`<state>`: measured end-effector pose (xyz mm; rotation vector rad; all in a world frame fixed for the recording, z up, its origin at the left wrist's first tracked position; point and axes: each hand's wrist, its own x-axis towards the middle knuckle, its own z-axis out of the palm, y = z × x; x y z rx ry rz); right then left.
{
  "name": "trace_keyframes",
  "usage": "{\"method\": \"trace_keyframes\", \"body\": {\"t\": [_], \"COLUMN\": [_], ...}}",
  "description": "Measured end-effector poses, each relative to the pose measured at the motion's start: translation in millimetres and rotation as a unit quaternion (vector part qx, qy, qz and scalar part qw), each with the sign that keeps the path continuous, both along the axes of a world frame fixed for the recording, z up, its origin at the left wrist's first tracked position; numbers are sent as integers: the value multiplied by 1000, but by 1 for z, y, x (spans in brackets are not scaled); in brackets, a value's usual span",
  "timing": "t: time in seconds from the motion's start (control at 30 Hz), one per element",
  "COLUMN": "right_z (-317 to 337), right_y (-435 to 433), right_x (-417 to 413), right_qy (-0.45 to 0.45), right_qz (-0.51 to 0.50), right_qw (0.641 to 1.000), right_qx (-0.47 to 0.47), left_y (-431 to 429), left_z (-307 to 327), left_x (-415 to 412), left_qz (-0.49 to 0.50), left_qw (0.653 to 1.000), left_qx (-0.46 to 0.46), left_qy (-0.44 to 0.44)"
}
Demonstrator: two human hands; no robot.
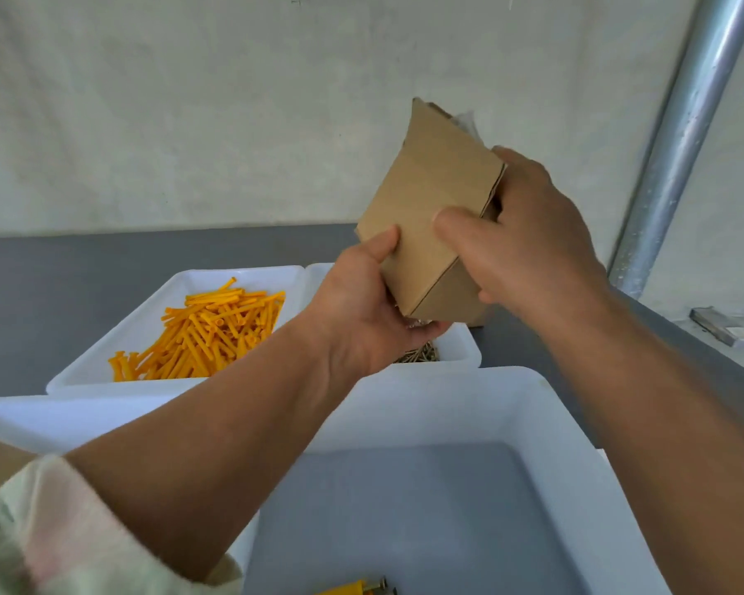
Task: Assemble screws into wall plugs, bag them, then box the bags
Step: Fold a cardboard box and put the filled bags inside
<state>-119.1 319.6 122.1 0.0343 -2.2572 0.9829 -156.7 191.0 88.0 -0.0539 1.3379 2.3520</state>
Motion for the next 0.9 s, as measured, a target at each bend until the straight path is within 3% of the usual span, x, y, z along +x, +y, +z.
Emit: {"method": "trace_keyframes", "body": {"t": [0.37, 0.67, 0.9], "right_z": [-18, -47, -66], "right_y": [75, 97, 107], "right_x": [-30, -57, -75], "right_qy": [-110, -232, -264], "right_qz": [-144, -177, -172], "right_qw": [983, 956, 949], "right_qx": [-1, 19, -28], "left_y": [102, 138, 143], "left_z": [-25, -58, -64], "left_x": [-31, -50, -65], "left_qz": [-55, -86, -79], "left_qw": [995, 980, 980], "left_qx": [0, 36, -33], "left_qy": [-83, -175, -179]}}
